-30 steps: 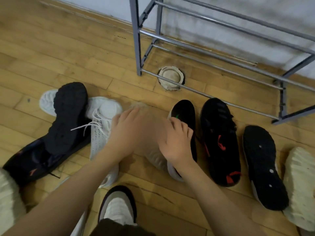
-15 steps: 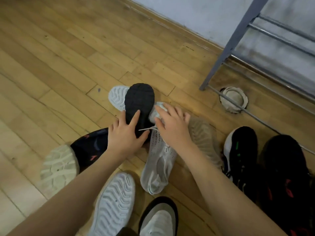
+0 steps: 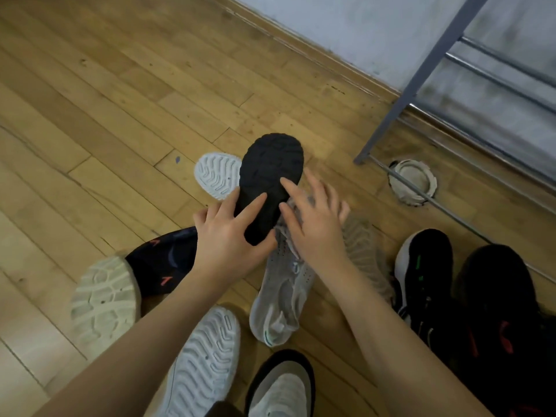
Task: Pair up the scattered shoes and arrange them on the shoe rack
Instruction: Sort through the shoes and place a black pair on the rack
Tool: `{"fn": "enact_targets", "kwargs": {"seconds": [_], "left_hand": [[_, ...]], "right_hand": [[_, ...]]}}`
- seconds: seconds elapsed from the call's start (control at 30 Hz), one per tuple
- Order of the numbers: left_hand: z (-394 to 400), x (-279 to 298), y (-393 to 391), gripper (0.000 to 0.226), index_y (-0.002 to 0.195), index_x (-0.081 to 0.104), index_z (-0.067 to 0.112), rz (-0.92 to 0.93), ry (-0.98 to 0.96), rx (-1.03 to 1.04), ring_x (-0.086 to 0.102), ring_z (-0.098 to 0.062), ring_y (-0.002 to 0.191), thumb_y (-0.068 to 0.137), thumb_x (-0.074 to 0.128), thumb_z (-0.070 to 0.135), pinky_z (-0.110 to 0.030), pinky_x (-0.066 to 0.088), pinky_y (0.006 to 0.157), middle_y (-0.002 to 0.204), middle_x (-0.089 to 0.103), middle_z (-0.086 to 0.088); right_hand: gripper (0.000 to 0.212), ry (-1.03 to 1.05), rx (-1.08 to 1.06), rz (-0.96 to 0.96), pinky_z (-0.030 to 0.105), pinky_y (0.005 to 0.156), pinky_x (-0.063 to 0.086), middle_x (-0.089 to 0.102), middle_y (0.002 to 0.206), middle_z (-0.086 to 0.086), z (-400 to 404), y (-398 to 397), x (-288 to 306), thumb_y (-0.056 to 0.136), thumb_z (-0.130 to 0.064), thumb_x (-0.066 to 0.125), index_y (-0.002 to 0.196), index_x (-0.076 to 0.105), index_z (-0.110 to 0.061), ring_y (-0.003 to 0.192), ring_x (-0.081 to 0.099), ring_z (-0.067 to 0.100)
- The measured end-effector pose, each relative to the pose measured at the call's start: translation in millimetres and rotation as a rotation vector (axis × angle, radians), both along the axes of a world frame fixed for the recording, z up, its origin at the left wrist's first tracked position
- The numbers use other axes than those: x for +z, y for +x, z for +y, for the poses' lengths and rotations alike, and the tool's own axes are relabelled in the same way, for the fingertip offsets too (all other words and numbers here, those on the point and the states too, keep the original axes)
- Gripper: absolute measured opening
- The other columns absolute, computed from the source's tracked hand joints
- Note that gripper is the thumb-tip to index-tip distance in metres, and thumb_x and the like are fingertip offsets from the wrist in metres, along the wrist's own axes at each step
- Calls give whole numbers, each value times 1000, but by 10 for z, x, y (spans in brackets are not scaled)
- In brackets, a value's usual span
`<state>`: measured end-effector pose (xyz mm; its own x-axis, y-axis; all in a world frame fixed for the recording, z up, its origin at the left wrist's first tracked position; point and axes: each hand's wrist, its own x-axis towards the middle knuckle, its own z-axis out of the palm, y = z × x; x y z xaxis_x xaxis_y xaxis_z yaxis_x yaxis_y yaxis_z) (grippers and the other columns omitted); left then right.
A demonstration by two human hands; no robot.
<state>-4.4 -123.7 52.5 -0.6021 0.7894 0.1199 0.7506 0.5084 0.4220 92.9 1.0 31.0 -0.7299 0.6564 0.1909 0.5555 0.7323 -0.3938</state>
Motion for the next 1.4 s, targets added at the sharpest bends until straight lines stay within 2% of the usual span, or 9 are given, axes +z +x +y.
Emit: {"fn": "enact_targets", "kwargs": {"seconds": [0.33, 0.53, 0.63, 0.77, 0.9, 1.0, 1.13, 1.3, 1.4], "left_hand": [[574, 275, 933, 51, 119, 64, 20, -58, 63, -378, 60, -35, 97, 77, 54, 47, -41, 33, 86, 123, 58, -20], [882, 302, 1800, 57, 123, 61, 23, -191, 40, -559, 57, -32, 103, 76, 50, 53, -37, 26, 91, 131, 54, -15], [973, 326, 2201, 63, 128, 55, 28, -238, 29, -618, 51, -30, 116, 75, 44, 58, -30, 17, 96, 136, 50, -12], [1032, 140, 2552, 60, 141, 34, 35, -371, -76, -699, 28, -12, 136, 86, 42, 56, -24, 8, 101, 147, 36, 2], [1005, -117, 2643, 73, 143, 33, 29, -120, -244, -768, 38, -19, 131, 81, 14, 63, -34, 21, 101, 143, 44, 2], [994, -94, 2582, 56, 135, 47, 24, -79, -130, -728, 53, -22, 115, 90, 27, 50, -35, 30, 92, 126, 60, 3], [976, -27, 2378, 46, 133, 49, 25, -68, 4, -599, 58, -23, 105, 93, 32, 41, -38, 37, 86, 121, 62, -1], [1058, 21, 2126, 54, 133, 49, 26, -299, 54, -459, 50, -20, 118, 92, 24, 50, -38, 29, 98, 129, 55, 2], [1079, -25, 2056, 66, 139, 41, 28, -159, -87, -566, 44, -22, 125, 87, 16, 61, -37, 24, 102, 138, 48, 1]], "right_hand": [[43, 1, -242, 5, 46, 105, 23, 24, 152, 7, 268, 1374, 302, 96, -44, 39, 138, 38, -35, 135, 28, 28], [51, -16, -440, 70, 34, 107, 15, 26, 152, 2, 262, 2381, 411, 94, -48, 39, 141, 33, -31, 139, 22, 14], [57, -32, -546, 125, 25, 106, 11, 26, 153, -5, 215, 2818, 435, 93, -49, 41, 143, 30, -25, 138, 26, 7], [54, -55, -572, 57, 28, 104, 16, 25, 153, -9, 192, 3210, 307, 95, -49, 42, 142, 33, -24, 135, 24, -1], [48, -193, -514, -55, 28, 103, 9, 14, 155, -17, 242, 3307, 122, 98, -43, 40, 144, 28, -36, 140, 18, 1], [49, -171, -459, -44, 30, 104, 7, 7, 155, -19, 329, 3221, 127, 99, -39, 37, 146, 23, -38, 142, 12, 1], [50, -249, -378, 19, 39, 108, 9, 9, 155, -19, 497, 2976, 186, 99, -41, 35, 147, 21, -34, 140, 14, -2], [39, -311, -385, 129, 30, 102, 10, 23, 153, -16, 637, 2594, 134, 99, -39, 39, 138, 43, -31, 135, 27, 0], [39, -305, -453, 152, 25, 99, 8, 29, 152, -13, 598, 2567, 26, 98, -42, 37, 136, 44, -36, 136, 27, 7]]}}
